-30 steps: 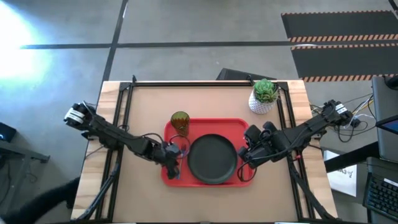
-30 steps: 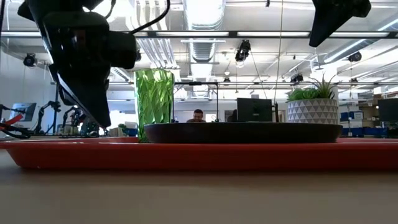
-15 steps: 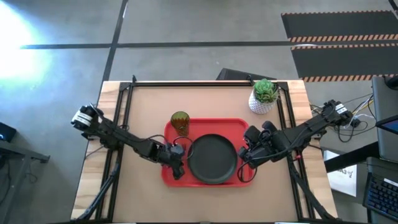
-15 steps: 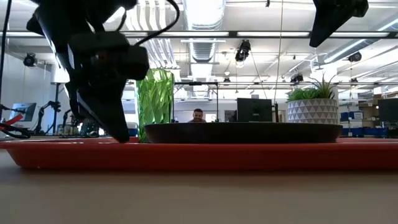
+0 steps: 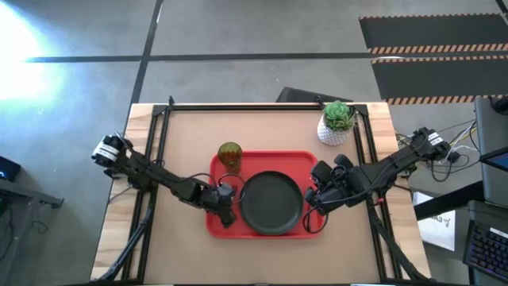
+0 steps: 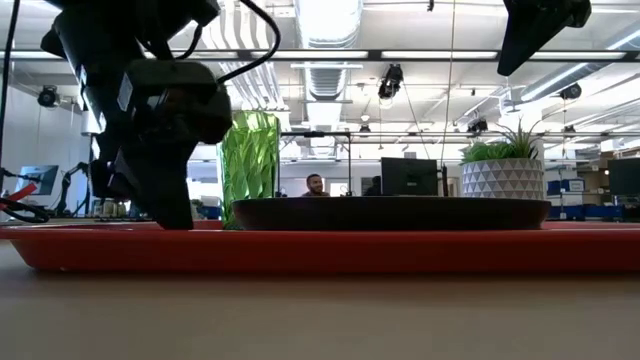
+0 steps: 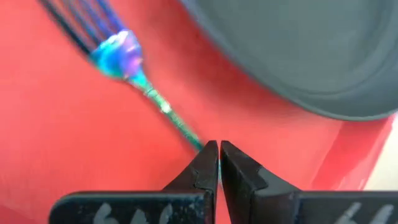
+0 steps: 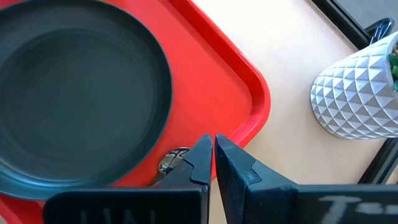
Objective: Pick and place plate/cup/fork/spoon on tray
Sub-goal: Adjust the set up tray
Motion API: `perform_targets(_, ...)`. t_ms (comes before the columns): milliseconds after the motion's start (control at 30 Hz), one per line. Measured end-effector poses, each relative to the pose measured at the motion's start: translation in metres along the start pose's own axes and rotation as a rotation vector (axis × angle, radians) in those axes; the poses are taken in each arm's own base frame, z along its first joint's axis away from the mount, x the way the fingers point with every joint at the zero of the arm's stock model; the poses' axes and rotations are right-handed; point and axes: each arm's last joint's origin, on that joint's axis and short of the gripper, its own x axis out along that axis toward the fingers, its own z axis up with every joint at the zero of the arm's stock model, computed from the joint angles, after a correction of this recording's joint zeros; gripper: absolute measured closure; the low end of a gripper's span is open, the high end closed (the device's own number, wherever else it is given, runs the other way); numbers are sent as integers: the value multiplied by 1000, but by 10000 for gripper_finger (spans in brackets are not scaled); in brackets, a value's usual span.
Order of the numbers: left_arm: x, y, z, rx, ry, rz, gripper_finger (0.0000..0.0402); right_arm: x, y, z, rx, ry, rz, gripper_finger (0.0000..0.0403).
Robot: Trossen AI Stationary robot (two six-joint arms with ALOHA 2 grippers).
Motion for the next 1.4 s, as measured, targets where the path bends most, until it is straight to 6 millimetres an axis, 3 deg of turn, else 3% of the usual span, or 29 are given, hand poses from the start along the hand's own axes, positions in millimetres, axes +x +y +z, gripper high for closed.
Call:
perform_targets(567, -4, 4, -1, -153, 16, 110, 401, 0, 0, 0, -101, 3, 2, 394)
perform_targets(900, -7, -5, 6, -206, -44, 94, 402, 0, 0, 0, -170, 5, -1, 394)
perform_targets(1067, -14, -17, 13, -145, -79, 57, 402, 0, 0, 0, -177, 5, -1, 394)
perform_targets(1233, -45, -47, 35, 18, -233, -23, 402, 0, 1, 1, -189, -21, 3, 394)
perform_targets(1400, -103, -68, 59, 176, -444, -40, 402, -5, 6, 9, -194, -129, 76, 394)
